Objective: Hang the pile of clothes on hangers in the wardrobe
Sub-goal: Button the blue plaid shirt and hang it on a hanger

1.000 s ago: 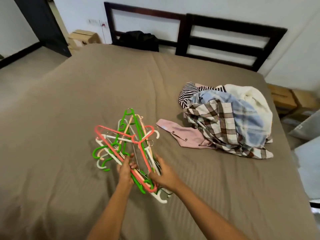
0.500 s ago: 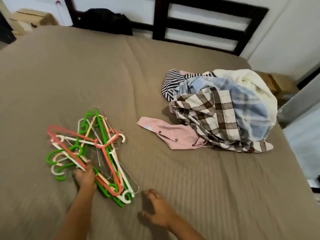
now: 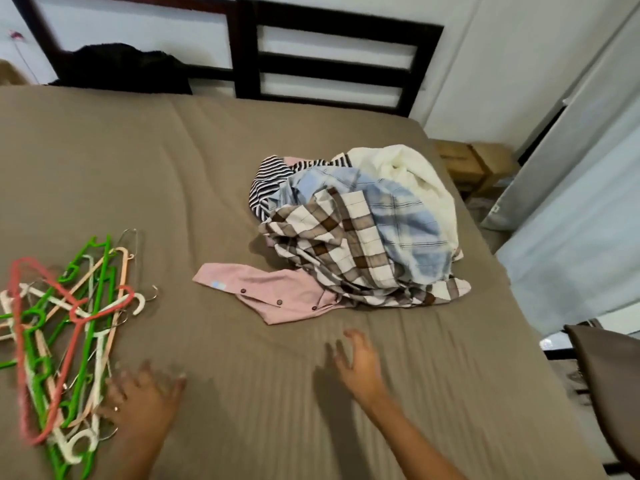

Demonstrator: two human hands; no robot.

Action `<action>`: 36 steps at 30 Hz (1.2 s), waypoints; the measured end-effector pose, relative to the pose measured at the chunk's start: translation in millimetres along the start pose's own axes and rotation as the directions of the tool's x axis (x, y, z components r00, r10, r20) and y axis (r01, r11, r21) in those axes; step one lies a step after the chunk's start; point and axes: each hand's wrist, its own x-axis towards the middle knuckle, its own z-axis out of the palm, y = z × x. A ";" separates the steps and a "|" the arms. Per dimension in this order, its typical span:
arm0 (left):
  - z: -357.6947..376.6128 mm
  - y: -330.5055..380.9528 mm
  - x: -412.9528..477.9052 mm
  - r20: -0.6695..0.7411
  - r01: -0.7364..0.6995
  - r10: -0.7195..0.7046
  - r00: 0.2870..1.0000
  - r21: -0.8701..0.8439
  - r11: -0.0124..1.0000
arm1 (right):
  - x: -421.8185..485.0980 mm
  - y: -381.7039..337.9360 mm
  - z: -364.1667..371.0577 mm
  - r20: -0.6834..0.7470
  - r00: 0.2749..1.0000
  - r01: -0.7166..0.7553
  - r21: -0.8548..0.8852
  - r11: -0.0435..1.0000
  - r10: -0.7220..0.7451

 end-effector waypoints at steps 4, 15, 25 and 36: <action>58.1 31.8 -75.0 0.006 -0.065 0.065 0.998 -0.007 0.998 | 75.8 -11.0 -95.4 -0.489 0.867 0.107 -0.007 0.994 -0.097; 73.7 225.6 -170.9 0.443 0.223 0.036 0.896 -0.520 0.825 | 144.5 -9.2 -193.7 -0.242 0.957 0.153 -0.056 0.987 -0.162; 70.1 331.1 -137.1 0.373 0.159 0.136 0.918 -0.659 0.735 | 178.9 4.6 -210.7 -0.128 0.966 0.207 -0.147 0.967 -0.226; 46.4 371.4 -100.6 0.384 0.349 -0.031 0.923 -0.800 0.489 | 0.6 54.3 -183.8 0.317 0.857 0.332 0.262 0.906 -0.406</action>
